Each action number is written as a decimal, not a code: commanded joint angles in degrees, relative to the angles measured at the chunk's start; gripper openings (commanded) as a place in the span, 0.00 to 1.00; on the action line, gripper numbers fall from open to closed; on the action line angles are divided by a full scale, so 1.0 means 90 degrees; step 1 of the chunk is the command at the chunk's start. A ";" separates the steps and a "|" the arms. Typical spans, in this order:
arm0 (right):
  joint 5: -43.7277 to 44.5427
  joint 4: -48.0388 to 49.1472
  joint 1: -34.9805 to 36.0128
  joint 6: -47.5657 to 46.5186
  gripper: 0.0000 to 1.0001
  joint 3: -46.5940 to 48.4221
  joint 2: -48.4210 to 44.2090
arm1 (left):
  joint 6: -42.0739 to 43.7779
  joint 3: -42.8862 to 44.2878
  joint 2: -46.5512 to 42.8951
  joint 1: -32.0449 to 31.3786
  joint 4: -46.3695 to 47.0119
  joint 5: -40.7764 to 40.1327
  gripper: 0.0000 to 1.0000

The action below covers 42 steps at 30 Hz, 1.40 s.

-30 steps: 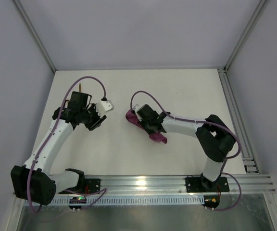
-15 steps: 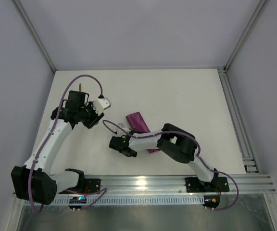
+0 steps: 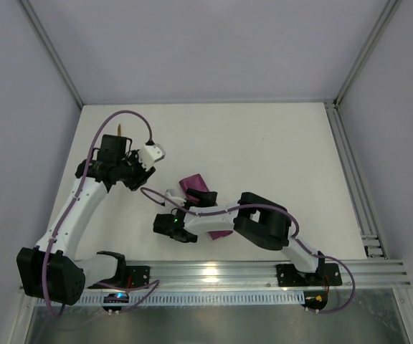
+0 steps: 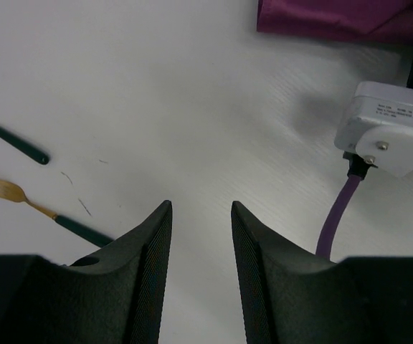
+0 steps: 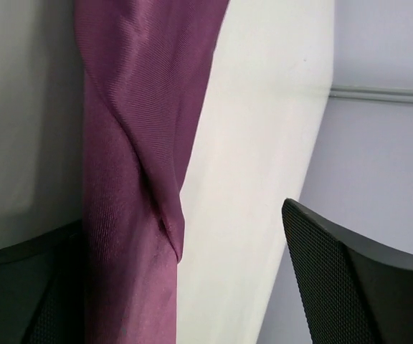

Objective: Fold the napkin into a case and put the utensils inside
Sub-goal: Turn over the smaller rectangle-folded napkin at the center of the board, then move the smaller rectangle-folded napkin to the center of the board.

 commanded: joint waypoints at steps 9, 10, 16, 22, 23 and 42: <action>-0.3268 0.2064 0.0894 0.0690 0.99 -0.0395 -0.0784 | -0.0382 0.0273 0.0275 0.0053 0.0213 0.0299 0.43; -0.3385 0.2211 0.0913 0.0651 0.99 -0.0560 -0.0863 | -0.0411 0.0273 0.0382 0.0044 0.0252 0.0328 0.43; -0.4011 0.3041 0.0972 0.0436 0.99 -0.1281 -0.1681 | -0.0704 0.0244 0.0831 0.0044 0.0486 0.0552 0.41; -0.4624 0.3911 0.0933 0.1448 0.89 -0.3255 -0.3713 | -0.1094 0.0410 0.1456 -0.0453 0.0779 0.0543 0.32; -0.4752 0.3950 0.0885 0.1616 0.83 -0.3470 -0.4131 | -0.1153 0.0410 0.1641 -0.0590 0.0847 0.0466 0.32; -0.5633 0.5552 -0.0199 0.3044 0.22 -0.5952 -0.5170 | -0.1827 0.0410 0.3751 -0.2095 0.2517 -0.0687 0.28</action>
